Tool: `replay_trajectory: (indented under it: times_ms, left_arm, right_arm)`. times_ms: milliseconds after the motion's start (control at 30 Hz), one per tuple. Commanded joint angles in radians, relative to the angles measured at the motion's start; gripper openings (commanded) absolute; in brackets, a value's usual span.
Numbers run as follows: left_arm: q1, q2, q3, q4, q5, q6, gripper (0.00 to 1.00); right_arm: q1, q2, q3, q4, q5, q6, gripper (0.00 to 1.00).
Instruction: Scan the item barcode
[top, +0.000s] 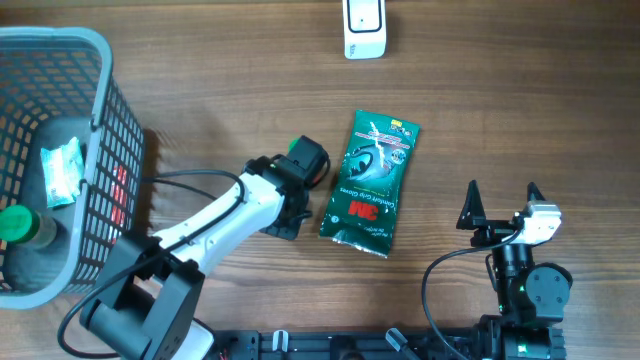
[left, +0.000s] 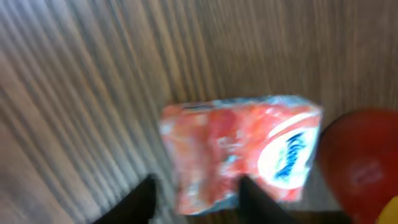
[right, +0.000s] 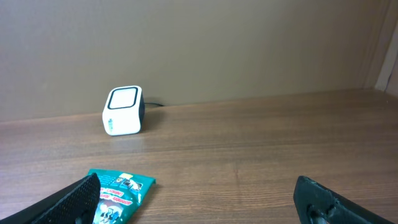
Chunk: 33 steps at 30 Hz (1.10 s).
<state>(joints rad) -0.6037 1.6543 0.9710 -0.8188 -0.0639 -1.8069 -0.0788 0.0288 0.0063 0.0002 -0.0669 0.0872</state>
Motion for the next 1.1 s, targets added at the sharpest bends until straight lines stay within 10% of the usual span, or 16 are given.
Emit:
replay_trajectory:
  times_ms: [0, 100, 233, 533, 867, 1000, 1067]
  left_arm:
    - [-0.009, -0.117, -0.001, -0.046, -0.005, -0.004, 0.67]
    - [-0.009, -0.222, -0.001, -0.055, -0.042, 0.028, 0.73]
    - [-0.009, -0.331, -0.002, -0.061, -0.177, 0.048, 0.04]
    - [0.018, -0.464, 0.018, -0.119, -0.267, 0.056, 0.04]
    - [0.397, -0.673, 0.477, -0.144, -0.425, 0.576, 0.05]
    - [0.653, -0.664, 0.608, -0.152, -0.428, 0.676, 0.18]
    - [0.779, -0.655, 0.609, -0.192, -0.428, 0.678, 0.44]
  right_arm:
    - [0.004, 0.0, -0.001, 0.002, -0.003, -0.008, 1.0]
    - [0.004, 0.0, -0.001, 0.002, -0.003, -0.008, 1.0]
    - [0.004, 0.0, -0.001, 0.002, -0.003, -0.008, 1.0]
    - [0.004, 0.0, -0.001, 0.002, -0.003, -0.008, 1.0]
    - [0.004, 0.0, -0.001, 0.002, -0.003, -0.008, 1.0]
    - [0.004, 0.0, -0.001, 0.002, -0.003, -0.008, 1.0]
    - [0.004, 0.0, -0.001, 0.002, -0.003, -0.008, 1.0]
